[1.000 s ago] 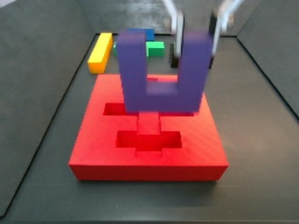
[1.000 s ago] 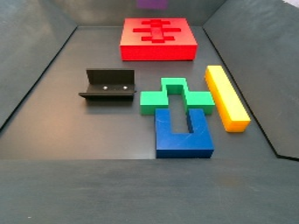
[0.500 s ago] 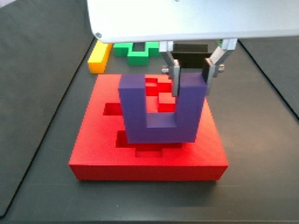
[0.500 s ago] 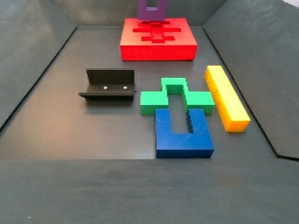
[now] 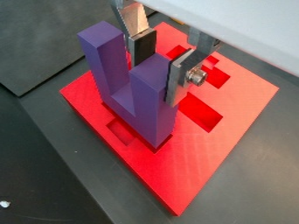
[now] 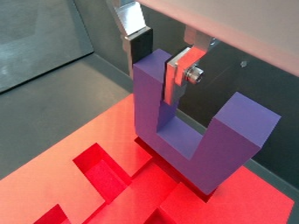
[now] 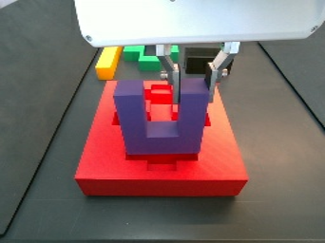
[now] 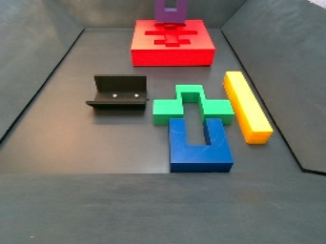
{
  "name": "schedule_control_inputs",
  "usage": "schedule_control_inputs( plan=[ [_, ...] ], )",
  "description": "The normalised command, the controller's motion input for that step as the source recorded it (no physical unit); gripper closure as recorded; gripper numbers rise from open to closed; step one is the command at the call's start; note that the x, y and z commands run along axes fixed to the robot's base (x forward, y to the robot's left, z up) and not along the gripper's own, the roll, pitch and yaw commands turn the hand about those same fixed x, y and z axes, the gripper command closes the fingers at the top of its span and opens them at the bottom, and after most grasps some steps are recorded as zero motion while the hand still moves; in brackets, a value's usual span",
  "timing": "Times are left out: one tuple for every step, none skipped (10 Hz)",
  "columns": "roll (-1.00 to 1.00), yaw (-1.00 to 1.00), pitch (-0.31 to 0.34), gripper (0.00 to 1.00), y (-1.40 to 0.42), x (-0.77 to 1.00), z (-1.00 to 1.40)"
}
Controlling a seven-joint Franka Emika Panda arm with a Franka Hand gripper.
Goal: Pick up the purple object. Move up. Place the purple object on the fixture. Regrasp the purple object. Move to above the board. Insert the purple object.
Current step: Insert the purple object.
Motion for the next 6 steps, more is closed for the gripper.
schedule_control_inputs(
  plan=[
    [0.19, 0.1, -0.094, 1.0, -0.07, 0.04, -0.07],
    [0.24, 0.09, -0.094, 1.0, -0.01, 0.0, -0.12],
    [0.25, 0.09, -0.1, 1.0, 0.0, 0.0, -0.15],
    [0.25, 0.08, -0.1, 1.0, 0.0, 0.0, -0.14],
    [0.27, 0.08, -0.1, 1.0, 0.0, 0.0, -0.13],
    [0.24, 0.03, -0.093, 1.0, -0.04, -0.09, -0.11]
  ],
)
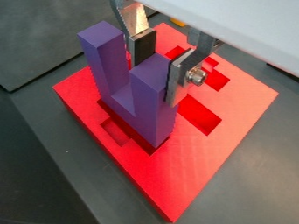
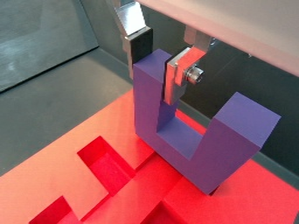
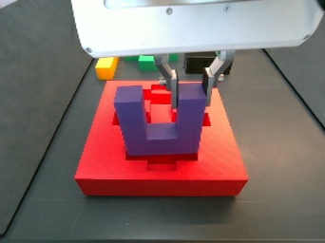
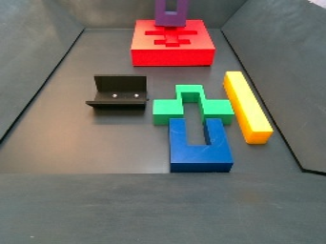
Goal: Pick up the purple object. Move up. Place the purple object on the fixture. Regrasp the purple object. Move to above the board. Insert the purple object.
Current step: Insert the purple object.
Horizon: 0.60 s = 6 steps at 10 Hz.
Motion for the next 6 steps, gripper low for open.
schedule_control_inputs(
  plan=[
    [0.11, 0.05, -0.076, 1.0, -0.08, -0.14, -0.03],
    [0.07, 0.09, -0.069, 1.0, -0.18, -0.09, 0.0],
    [0.02, 0.11, -0.061, 1.0, -0.23, -0.01, 0.02],
    [0.0, 0.08, -0.061, 1.0, -0.16, -0.01, 0.0],
    [-0.01, 0.04, -0.07, 1.0, -0.04, -0.01, -0.04],
    [-0.02, 0.04, -0.076, 1.0, 0.0, 0.0, -0.07]
  ],
)
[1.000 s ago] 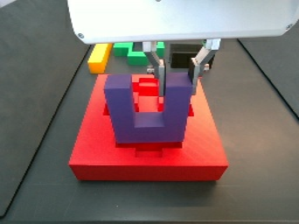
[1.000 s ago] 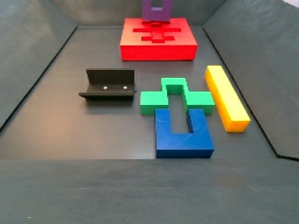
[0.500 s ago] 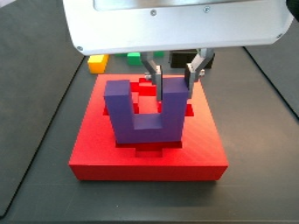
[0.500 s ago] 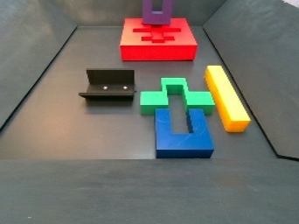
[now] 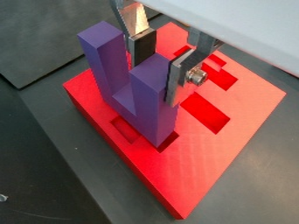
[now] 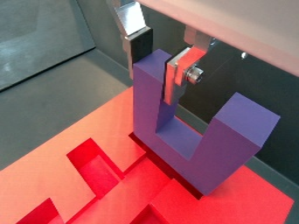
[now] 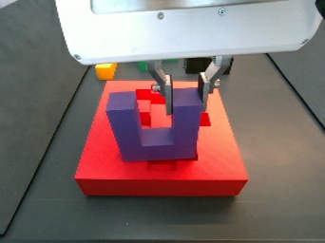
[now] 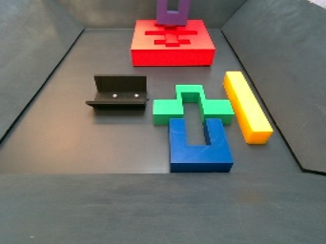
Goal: Pick up the purple object. Move up. Place the purple object on the fixture. Regrasp the purple object. Move to above the board. Insert the purple object.
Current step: Insert the purple object.
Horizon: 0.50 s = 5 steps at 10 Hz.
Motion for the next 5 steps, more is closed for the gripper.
schedule_control_inputs(
  plan=[
    [-0.01, 0.02, -0.08, 1.0, 0.0, 0.0, -0.05],
    [0.0, 0.01, -0.066, 1.0, 0.0, 0.11, 0.0],
    [0.0, 0.01, -0.057, 1.0, 0.0, 0.16, 0.0],
    [-0.06, 0.02, -0.067, 1.0, 0.0, 0.02, -0.05],
    [-0.08, 0.0, -0.06, 1.0, 0.0, 0.0, -0.05]
  ],
)
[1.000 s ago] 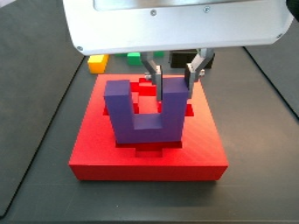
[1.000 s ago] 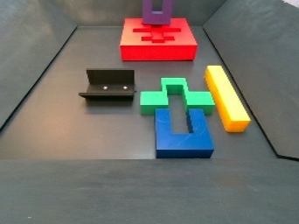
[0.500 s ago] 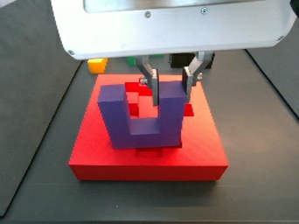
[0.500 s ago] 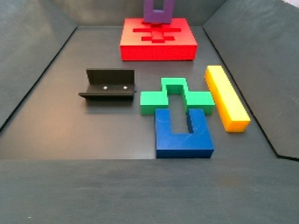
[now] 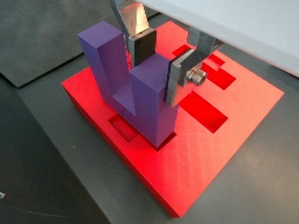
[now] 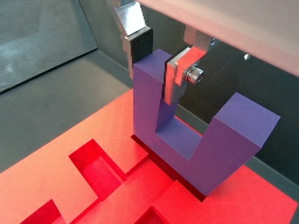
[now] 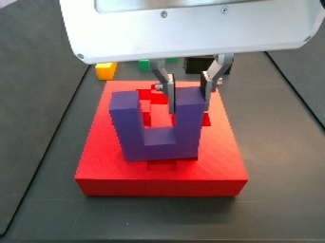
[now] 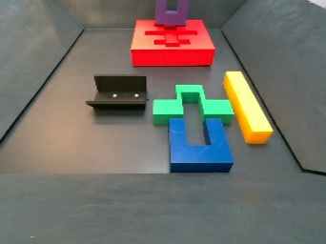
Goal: Pick up the purple object. Move up. Place the purple object on the fixture. Regrasp the purple object. Move to above the board. Insert the purple object.
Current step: Insert the purple object.
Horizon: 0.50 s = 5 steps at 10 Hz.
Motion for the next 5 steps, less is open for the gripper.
schedule_control_inputs(
  plan=[
    [-0.08, 0.0, -0.05, 1.0, 0.02, 0.0, -0.05],
    [-0.09, 0.0, -0.039, 1.0, 0.04, 0.0, 0.0],
    [-0.14, 0.0, -0.013, 1.0, 0.13, 0.04, 0.0],
    [-0.14, 0.0, -0.004, 1.0, 0.14, 0.06, 0.0],
    [-0.12, 0.0, 0.0, 1.0, 0.06, 0.02, 0.0]
  ],
)
